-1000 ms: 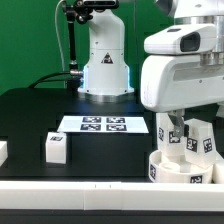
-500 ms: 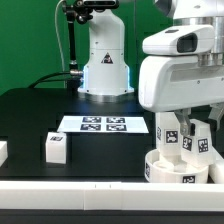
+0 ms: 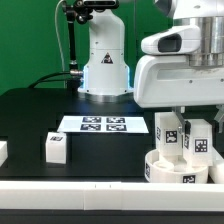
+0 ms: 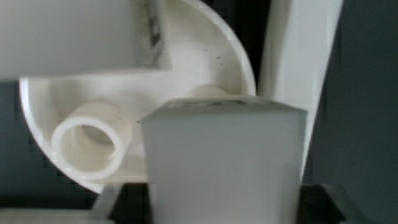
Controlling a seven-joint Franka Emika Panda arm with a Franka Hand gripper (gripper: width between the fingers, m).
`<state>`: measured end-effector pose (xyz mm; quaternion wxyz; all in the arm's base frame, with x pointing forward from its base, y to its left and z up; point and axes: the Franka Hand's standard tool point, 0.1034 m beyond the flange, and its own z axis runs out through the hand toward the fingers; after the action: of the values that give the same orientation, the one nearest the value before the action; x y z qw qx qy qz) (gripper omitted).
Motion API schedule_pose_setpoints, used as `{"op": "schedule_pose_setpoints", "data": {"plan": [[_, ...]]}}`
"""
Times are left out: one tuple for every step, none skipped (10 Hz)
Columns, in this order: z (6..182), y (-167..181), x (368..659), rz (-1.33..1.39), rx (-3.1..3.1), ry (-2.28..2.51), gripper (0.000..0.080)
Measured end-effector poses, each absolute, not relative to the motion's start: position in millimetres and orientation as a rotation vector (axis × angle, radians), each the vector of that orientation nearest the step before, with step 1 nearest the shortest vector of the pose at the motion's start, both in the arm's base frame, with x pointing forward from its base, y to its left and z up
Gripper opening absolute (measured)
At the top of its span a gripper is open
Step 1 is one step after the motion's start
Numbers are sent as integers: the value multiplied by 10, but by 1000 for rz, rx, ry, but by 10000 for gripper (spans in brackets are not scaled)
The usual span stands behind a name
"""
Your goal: Assemble stool
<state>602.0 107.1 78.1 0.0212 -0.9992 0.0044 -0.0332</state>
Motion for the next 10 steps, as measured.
{"op": "schedule_pose_setpoints", "data": {"plan": [[781,1071,6020,-101,-3095,76,337],[781,1072,6019,-99,-3088,185,337],[779,1073,6018,-96,-3077,286,337],[774,1072,6013,-86,-3036,497,337],[774,1068,6014,-79,-2996,655,337],[773,1067,6014,-73,-2952,803,337],[775,1067,6017,-61,-2885,971,337],[776,1069,6019,-47,-2810,1133,337],[777,1073,6021,-31,-2739,1255,337],[779,1085,6020,-15,-2661,1386,337]]}}
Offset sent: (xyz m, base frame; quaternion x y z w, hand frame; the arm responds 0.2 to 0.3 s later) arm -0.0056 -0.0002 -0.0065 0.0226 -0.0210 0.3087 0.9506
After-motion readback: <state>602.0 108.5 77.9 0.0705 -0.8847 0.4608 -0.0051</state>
